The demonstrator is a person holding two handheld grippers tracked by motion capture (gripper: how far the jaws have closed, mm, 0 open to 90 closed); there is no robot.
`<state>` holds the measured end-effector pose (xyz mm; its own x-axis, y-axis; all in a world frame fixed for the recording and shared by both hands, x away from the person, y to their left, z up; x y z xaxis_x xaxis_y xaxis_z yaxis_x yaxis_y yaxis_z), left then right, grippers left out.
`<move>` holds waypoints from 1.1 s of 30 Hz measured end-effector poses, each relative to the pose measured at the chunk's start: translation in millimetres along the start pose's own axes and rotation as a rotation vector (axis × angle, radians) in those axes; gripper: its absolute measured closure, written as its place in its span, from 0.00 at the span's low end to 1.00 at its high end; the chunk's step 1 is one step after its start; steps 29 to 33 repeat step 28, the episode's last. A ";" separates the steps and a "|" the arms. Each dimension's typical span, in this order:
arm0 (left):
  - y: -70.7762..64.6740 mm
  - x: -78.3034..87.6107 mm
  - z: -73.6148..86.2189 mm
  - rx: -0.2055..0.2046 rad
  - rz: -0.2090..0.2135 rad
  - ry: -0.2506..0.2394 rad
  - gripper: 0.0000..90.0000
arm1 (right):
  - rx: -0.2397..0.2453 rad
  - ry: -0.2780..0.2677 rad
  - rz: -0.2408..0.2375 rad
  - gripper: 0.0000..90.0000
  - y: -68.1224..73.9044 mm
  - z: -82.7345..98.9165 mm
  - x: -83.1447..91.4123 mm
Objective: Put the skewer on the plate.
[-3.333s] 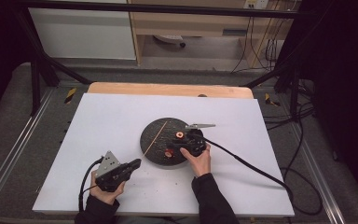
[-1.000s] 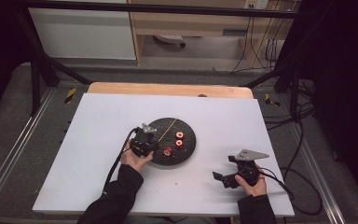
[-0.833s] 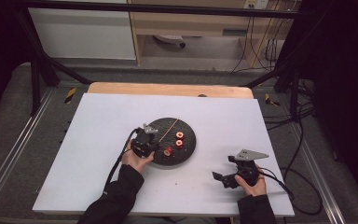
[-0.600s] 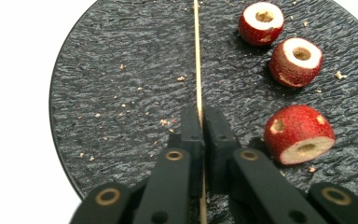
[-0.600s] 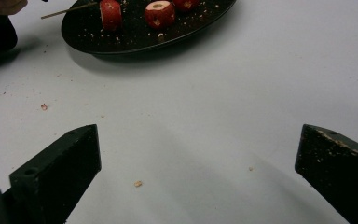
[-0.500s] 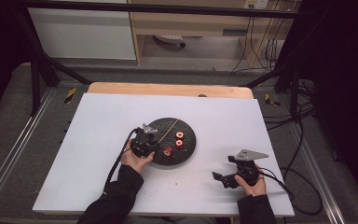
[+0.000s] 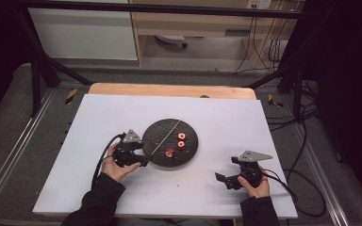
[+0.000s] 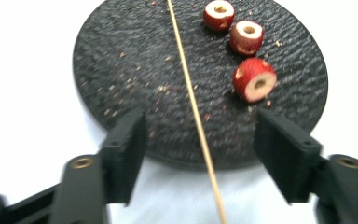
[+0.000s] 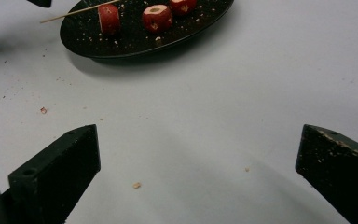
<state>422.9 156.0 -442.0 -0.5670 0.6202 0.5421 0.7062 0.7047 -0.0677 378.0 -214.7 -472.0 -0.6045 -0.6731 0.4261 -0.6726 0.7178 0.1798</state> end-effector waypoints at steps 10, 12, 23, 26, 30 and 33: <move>16.0 36.1 34.2 0.036 -0.040 -0.050 0.08 | 0.005 0.006 0.003 0.01 -0.2 0.8 -0.3; 17.2 42.8 42.3 0.038 -0.044 -0.057 0.06 | 0.005 0.013 0.001 0.01 0.3 1.4 -0.4; 22.1 72.5 74.3 0.023 -0.072 -0.068 0.03 | -0.007 0.039 0.008 0.01 0.3 3.6 -0.9; 22.9 71.3 77.3 0.026 -0.071 -0.063 0.04 | -0.007 0.041 0.009 0.01 0.1 4.0 -1.5; 23.4 69.6 77.3 0.024 -0.066 -0.057 0.04 | -0.012 0.046 0.012 0.01 0.3 4.6 -2.2; 23.4 69.6 77.3 0.024 -0.066 -0.057 0.04 | -0.012 0.046 0.012 0.01 0.3 4.6 -2.2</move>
Point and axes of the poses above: each handheld gripper's, and its own axes: x roughly backward along the jaws, z roughly out of its underside, y roughly to its left, the point moved 4 cm from there along -x, roughly forward along the jaws, and after that the axes turned 9 degrees about -y, right-handed, at the moved point
